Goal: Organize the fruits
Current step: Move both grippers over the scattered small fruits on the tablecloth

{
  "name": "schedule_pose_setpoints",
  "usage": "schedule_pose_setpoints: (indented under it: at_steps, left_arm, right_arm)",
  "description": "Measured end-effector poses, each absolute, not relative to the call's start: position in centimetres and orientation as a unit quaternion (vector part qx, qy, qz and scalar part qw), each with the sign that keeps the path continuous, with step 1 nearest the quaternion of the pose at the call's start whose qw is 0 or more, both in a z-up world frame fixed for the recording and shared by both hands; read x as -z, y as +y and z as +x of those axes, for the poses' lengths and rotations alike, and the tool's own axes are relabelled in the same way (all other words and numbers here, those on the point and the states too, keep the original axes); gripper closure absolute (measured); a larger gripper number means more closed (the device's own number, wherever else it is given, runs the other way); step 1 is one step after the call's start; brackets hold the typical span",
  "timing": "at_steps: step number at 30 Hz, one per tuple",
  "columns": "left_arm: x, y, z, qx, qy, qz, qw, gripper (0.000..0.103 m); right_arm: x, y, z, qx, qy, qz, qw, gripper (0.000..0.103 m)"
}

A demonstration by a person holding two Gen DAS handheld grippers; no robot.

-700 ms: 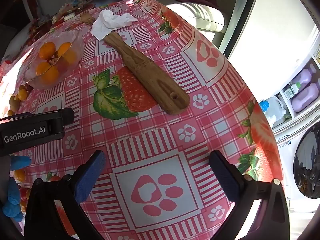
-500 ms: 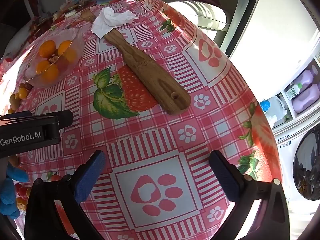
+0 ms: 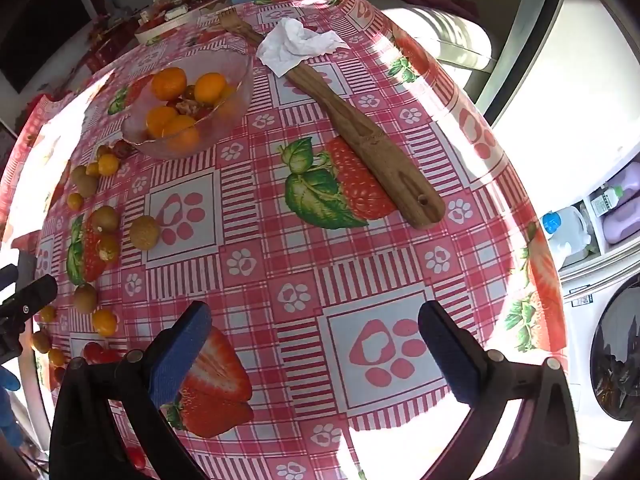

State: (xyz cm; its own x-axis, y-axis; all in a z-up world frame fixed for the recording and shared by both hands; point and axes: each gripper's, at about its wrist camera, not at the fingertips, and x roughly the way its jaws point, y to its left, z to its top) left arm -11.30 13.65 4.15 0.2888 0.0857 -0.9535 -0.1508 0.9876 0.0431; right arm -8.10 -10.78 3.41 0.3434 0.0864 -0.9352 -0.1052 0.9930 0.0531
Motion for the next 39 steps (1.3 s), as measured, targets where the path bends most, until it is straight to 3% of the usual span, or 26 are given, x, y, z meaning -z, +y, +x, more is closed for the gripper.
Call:
schedule_pose_setpoints:
  at_steps: [10, 39]
  left_arm:
    - [-2.8, 17.4, -12.9, -0.1, 0.611, -0.054, 0.783, 0.0]
    - [-1.3, 17.9, -10.9, -0.114, 0.62, -0.059, 0.774, 0.0]
  right_arm:
    - [-3.3, -4.7, -7.7, -0.113, 0.608, -0.006, 0.786, 0.0]
    - [-3.4, -3.4, -7.2, -0.114, 0.633, -0.003, 0.766, 0.0]
